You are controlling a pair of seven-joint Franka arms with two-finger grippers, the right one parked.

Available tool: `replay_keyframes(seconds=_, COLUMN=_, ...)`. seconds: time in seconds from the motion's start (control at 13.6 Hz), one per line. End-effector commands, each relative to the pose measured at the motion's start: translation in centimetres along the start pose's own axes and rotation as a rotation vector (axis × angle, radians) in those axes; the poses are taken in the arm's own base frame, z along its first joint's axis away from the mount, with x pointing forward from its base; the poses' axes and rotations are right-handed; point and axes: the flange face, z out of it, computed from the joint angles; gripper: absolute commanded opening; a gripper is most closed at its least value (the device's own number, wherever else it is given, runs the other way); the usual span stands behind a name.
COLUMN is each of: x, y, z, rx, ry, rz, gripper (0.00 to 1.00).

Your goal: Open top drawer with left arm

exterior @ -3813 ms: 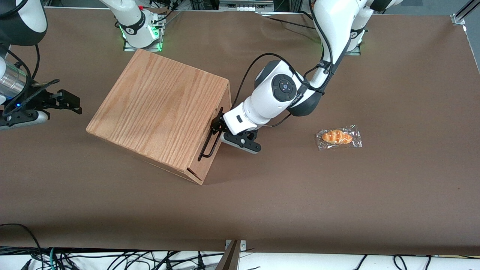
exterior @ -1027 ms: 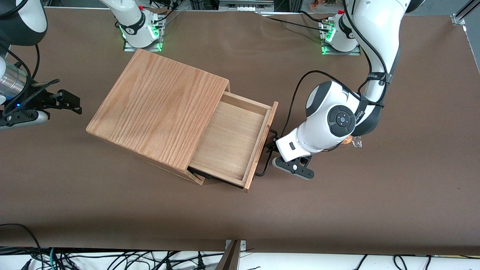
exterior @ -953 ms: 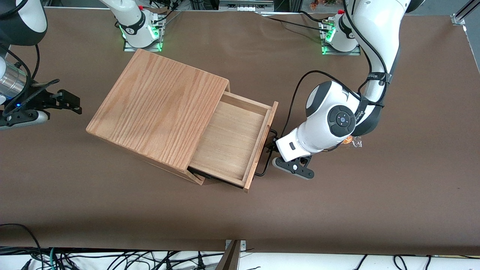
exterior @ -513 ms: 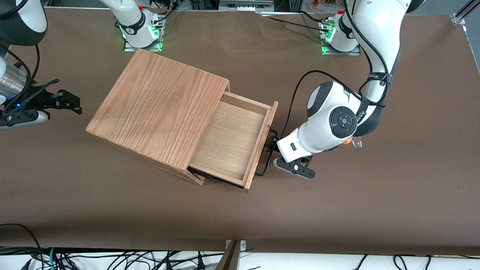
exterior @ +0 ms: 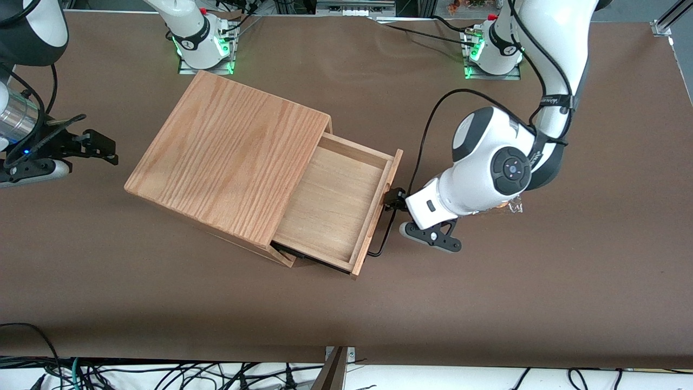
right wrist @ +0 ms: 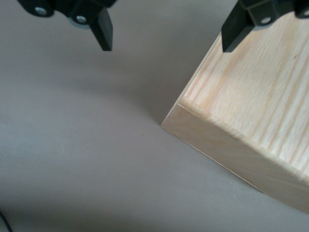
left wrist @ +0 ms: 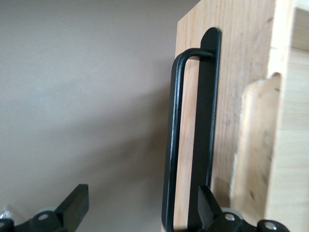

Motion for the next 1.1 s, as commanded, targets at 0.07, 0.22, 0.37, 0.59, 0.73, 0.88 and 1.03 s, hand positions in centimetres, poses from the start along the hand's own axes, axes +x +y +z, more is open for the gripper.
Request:
replay_keyframes(seconds=0.07, x=-2.0, y=-2.2, z=-6.8, rx=-0.012, ry=-0.036, rz=-0.035, gripper=1.00)
replay_keyframes(seconds=0.22, x=-3.2, y=-4.0, z=-10.2, rx=0.011, ry=-0.054, rz=-0.024, gripper=1.00)
replay_keyframes(seconds=0.37, x=-4.9, y=-5.2, z=-13.5, rx=0.090, ry=-0.070, rz=0.003, gripper=1.00)
replay_keyframes(seconds=0.59, x=-7.9, y=-8.5, z=-18.5, rx=0.229, ry=-0.119, rz=-0.036, gripper=1.00)
replay_keyframes(seconds=0.73, x=-9.5, y=-10.8, z=-21.1, rx=0.291, ry=-0.138, rz=-0.080, gripper=1.00)
replay_keyframes(seconds=0.88, x=-10.7, y=-13.8, z=-22.7, rx=0.316, ry=-0.167, rz=-0.139, gripper=1.00)
replay_keyframes(seconds=1.03, x=-12.5, y=-14.1, z=-25.6, rx=0.325, ry=-0.129, rz=-0.156, gripper=1.00)
